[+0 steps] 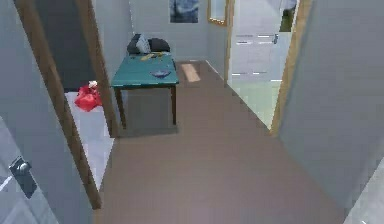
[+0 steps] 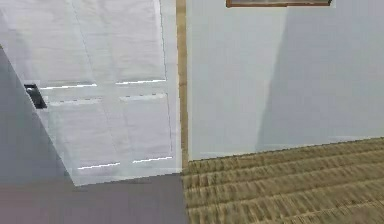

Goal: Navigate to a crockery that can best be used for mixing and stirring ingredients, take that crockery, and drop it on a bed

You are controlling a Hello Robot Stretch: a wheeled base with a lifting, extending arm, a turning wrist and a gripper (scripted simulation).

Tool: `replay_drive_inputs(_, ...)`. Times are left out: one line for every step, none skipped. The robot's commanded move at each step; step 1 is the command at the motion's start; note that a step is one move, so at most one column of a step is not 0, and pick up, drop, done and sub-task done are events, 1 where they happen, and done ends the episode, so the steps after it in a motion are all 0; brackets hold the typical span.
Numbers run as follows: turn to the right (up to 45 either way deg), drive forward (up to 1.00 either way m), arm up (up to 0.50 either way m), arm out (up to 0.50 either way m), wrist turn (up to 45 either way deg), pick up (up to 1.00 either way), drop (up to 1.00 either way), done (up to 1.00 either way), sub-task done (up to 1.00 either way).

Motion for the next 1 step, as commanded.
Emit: replay_drive_inputs(0.0,0.9,0.0,0.0,0.0,0.0,0.0,0.0,0.0)
